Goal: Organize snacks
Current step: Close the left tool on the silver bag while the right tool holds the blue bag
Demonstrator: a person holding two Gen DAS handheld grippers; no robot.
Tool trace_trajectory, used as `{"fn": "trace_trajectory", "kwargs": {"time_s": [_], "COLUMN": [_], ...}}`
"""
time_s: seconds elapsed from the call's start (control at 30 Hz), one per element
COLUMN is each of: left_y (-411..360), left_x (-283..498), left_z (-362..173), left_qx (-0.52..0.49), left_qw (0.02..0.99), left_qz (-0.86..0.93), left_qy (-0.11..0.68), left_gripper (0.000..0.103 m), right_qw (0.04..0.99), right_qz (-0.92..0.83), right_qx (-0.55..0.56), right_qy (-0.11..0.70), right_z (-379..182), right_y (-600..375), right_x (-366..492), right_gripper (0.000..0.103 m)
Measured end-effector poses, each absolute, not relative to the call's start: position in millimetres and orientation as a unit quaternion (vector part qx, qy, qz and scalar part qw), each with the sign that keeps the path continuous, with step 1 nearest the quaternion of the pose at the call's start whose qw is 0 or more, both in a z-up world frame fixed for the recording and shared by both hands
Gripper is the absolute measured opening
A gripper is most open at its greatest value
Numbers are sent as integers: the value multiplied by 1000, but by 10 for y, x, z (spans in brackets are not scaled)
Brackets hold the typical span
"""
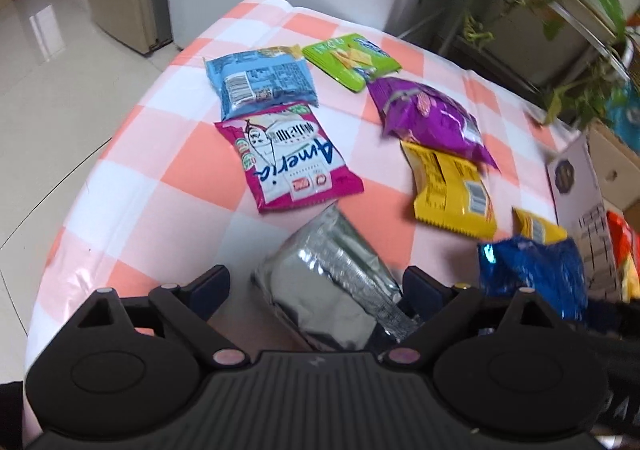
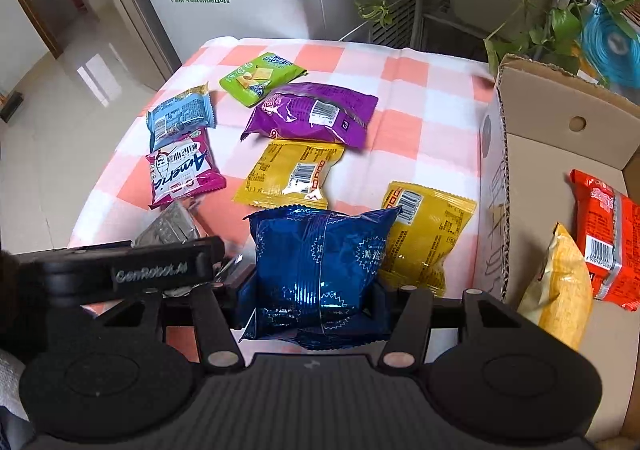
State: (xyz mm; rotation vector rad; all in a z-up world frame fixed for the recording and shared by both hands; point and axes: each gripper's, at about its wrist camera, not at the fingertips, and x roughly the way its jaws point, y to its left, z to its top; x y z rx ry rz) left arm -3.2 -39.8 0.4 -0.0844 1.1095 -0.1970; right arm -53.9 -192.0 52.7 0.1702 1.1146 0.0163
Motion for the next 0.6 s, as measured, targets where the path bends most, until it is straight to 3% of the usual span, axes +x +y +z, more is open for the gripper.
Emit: {"fn": "trace_trajectory", "kwargs": {"time_s": [0.13, 0.37, 0.6], "left_y": [-313, -251, -436], "left_x": [-64, -91, -81], "left_z": [35, 40, -77], "left_qx": [-7, 50, 118], "left_qw": [842, 845, 841], "left_qz": [-125, -170, -177], "left_qy": [525, 505, 497], "left_gripper": [77, 79, 99], "right_qw": [844, 837, 825], "right_qz": [20, 45, 42], "right_qx": [77, 66, 61], "right_qy": [530, 541, 560], "right_z": [533, 487, 367], "right_y": [-1904, -1824, -1796], "right_x": [-547, -527, -501], "right_gripper": [62, 62, 67]}}
